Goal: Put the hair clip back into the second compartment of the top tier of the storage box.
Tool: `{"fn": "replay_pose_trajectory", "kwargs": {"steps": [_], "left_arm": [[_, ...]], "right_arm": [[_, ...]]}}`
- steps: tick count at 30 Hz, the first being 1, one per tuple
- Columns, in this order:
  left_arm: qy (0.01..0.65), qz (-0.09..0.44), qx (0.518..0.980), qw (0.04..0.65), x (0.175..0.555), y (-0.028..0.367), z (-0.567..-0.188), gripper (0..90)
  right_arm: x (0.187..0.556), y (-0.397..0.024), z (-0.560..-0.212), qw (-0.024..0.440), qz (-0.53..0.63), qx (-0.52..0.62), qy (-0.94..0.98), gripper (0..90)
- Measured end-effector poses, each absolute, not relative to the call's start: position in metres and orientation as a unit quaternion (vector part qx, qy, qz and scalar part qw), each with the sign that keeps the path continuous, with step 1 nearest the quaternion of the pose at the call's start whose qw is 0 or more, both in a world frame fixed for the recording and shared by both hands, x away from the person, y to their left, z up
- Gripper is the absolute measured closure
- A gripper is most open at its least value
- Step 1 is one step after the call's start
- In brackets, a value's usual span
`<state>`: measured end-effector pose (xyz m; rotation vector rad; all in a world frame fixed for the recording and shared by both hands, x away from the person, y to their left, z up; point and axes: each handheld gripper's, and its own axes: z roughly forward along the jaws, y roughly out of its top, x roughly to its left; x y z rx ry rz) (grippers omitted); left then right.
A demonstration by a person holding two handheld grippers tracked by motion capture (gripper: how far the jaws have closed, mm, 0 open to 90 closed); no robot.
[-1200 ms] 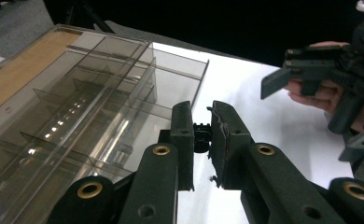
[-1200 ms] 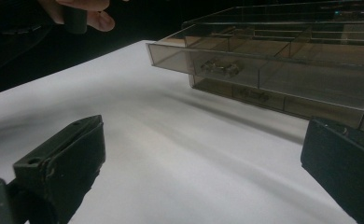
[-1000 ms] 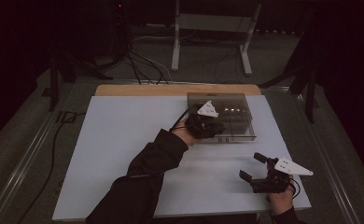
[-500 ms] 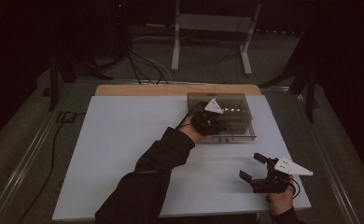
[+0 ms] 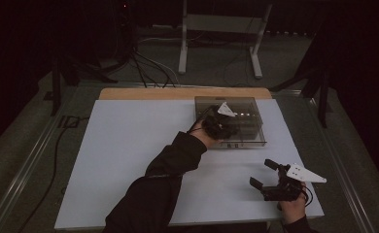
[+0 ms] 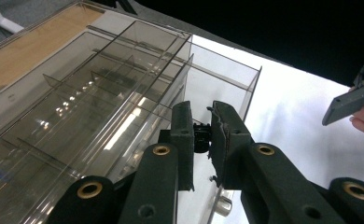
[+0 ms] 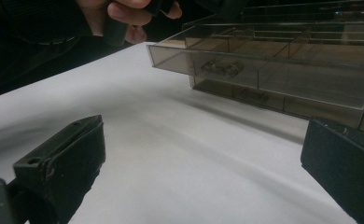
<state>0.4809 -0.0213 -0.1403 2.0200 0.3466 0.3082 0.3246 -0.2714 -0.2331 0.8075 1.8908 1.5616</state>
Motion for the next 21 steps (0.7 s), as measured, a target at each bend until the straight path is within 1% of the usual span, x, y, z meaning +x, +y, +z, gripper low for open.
{"fn": "replay_pose_trajectory", "kwargs": {"steps": [12,19,21], "left_arm": [[0.159,0.13,0.846,0.491,0.489,-0.034,-0.145,80.9],[0.166,0.126,0.843,0.496,0.491,-0.032,-0.145,80.3],[0.163,0.123,0.842,0.499,0.489,-0.032,-0.143,73.5]], "right_arm": [[0.324,-0.272,-0.233,0.277,0.581,0.299,0.705,0.0],[0.324,-0.272,-0.233,0.276,0.581,0.299,0.705,0.0],[0.325,-0.272,-0.233,0.275,0.581,0.3,0.705,0.0]]}}
